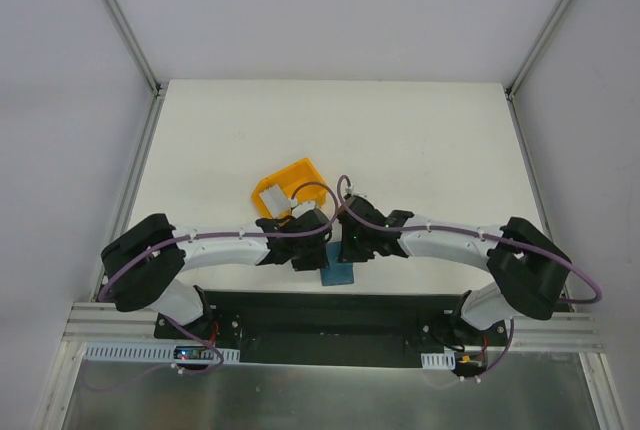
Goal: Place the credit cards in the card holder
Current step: Close the card holder at the center of the board.
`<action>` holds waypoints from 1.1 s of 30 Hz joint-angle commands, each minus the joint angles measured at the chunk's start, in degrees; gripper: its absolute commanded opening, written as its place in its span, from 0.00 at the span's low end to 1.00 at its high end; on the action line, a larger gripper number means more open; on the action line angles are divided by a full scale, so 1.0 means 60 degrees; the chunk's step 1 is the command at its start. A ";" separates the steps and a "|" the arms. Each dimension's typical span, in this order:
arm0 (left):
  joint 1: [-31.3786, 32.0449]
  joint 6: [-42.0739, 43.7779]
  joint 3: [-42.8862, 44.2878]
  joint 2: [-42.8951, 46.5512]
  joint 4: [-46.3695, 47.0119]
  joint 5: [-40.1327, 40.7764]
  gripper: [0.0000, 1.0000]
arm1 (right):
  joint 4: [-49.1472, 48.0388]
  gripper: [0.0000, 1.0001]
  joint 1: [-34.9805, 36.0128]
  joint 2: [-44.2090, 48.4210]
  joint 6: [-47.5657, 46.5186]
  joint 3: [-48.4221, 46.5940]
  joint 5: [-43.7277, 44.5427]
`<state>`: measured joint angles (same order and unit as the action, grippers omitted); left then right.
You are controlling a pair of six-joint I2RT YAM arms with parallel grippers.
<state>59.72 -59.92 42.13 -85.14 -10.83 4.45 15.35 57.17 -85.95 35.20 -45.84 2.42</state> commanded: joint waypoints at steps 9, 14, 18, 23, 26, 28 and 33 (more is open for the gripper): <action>0.0139 0.0055 -0.0444 0.0757 -0.0319 0.0840 0.36 | -0.0551 0.23 -0.0197 -0.0163 -0.0929 0.0141 -0.0709; 0.0124 0.0479 -0.0473 0.1533 -0.0334 0.1542 0.51 | -0.1531 0.32 -0.0284 0.0349 -0.1135 0.0184 -0.0798; -0.0080 0.0582 -0.0678 0.2469 -0.0451 0.1997 0.84 | -0.2426 0.40 -0.0358 0.0891 -0.1530 0.0244 -0.0915; -0.0666 0.1065 -0.0796 0.3613 -0.0802 0.2203 0.99 | -0.2515 0.52 -0.0431 0.1872 -0.2115 0.0272 -0.0798; -0.1149 0.1226 -0.0913 0.4184 -0.1094 0.2159 0.99 | -0.2515 0.57 -0.0533 0.2502 -0.2278 0.0506 -0.0535; -0.1485 0.1314 -0.1088 0.4550 -0.1226 0.2145 0.99 | -0.2501 0.61 -0.0709 0.2869 -0.2234 0.0740 -0.0461; -0.2014 0.1330 -0.1586 0.5122 -0.1359 0.1706 0.99 | -0.1930 0.66 -0.1017 0.3164 -0.1839 0.1267 -0.0036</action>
<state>49.47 -53.15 34.94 -56.51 -16.58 15.46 2.09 52.42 -67.90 23.27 -40.71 -0.47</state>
